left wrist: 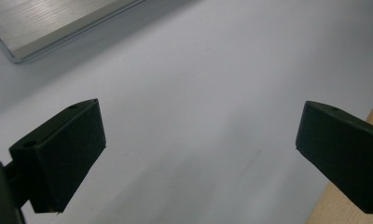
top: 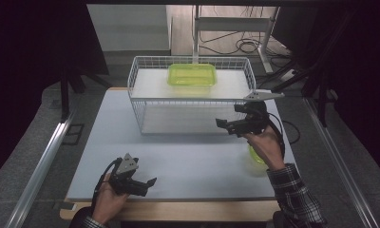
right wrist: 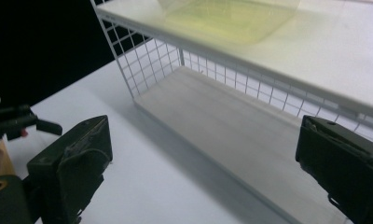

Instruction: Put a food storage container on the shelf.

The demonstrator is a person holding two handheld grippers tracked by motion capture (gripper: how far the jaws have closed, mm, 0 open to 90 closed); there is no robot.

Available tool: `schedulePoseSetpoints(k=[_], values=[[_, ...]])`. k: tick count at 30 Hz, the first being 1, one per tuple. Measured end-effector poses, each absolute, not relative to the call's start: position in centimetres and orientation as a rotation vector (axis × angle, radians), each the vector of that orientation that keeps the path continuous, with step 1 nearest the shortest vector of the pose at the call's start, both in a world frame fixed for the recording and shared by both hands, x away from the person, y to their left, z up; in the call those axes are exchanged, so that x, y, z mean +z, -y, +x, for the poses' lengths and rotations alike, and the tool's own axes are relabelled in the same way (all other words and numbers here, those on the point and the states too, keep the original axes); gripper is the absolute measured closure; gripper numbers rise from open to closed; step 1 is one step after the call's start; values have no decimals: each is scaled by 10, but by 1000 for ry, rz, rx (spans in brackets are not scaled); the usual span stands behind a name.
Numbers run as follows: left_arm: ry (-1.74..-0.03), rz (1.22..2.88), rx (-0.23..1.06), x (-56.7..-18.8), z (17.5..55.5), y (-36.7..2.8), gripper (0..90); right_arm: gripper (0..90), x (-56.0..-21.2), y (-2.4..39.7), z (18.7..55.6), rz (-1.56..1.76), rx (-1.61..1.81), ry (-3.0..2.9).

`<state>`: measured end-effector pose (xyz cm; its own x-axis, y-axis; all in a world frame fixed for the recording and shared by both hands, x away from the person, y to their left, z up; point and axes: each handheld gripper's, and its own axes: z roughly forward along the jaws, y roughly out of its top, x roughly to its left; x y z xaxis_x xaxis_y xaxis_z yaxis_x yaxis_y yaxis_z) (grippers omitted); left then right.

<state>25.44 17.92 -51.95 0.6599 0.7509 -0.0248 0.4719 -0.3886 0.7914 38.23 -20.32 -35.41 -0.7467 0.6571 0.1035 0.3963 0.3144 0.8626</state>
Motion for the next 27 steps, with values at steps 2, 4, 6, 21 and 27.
schedulePoseSetpoints(k=[2, 4, 6, 21, 27], values=[[-946, 2055, 436, -519, 255, -180, 14, 32, -359, 206, 379, 944, 1392, -2317], [-943, 2053, 439, -518, 254, -181, 15, 32, -365, 209, 375, 938, 1389, -2323], [-948, 2062, 442, -517, 254, -181, 17, 35, -370, 212, 372, 937, 1386, -2324], [-951, 2077, 487, -513, 251, -182, 22, 36, -408, 221, 343, 912, 1355, -2309], [-952, 2082, 503, -513, 250, -184, 23, 36, -422, 224, 336, 914, 1313, -2306]])
